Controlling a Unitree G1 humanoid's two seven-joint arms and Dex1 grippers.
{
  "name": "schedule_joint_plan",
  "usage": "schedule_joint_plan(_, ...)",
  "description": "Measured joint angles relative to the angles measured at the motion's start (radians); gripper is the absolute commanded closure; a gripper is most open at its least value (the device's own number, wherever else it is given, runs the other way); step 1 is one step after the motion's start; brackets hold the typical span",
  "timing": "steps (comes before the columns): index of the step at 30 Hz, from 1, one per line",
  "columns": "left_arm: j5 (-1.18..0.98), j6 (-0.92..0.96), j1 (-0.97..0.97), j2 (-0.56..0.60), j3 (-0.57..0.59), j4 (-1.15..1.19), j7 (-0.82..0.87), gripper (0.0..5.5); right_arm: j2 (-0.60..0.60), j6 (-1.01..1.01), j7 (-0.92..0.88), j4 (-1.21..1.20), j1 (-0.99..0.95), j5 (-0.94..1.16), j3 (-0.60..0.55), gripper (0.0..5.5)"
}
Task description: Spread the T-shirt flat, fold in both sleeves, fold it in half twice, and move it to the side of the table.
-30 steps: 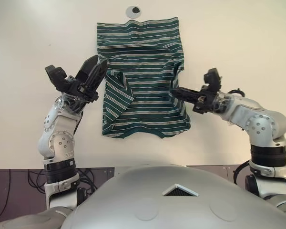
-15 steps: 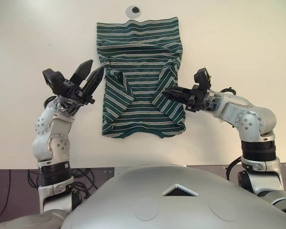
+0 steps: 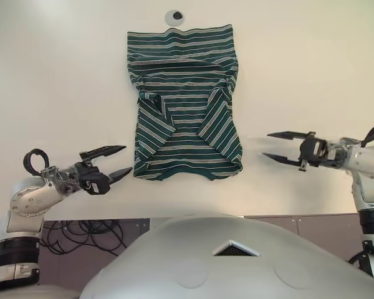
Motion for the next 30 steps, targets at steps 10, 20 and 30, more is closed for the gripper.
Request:
schedule_joint_plan(10,0.075,-0.090,-0.102,0.038,-0.135,0.063,0.157,1.62,0.002,-0.432,-0.168,0.117,-0.082,-0.128,0.153,2.25)
schedule_joint_plan(20,0.081,-0.113,-0.142,0.061,-0.258,0.099,0.229,3.03,0.004,-0.494,-0.291,0.145,-0.164,-0.205,0.284,2.88)
schedule_joint_plan(30,0.149,-0.135,-0.179,0.108,-0.331,0.099,0.274,4.45,0.003,-0.503,-0.377,0.187,-0.212,-0.247,0.389,4.67)
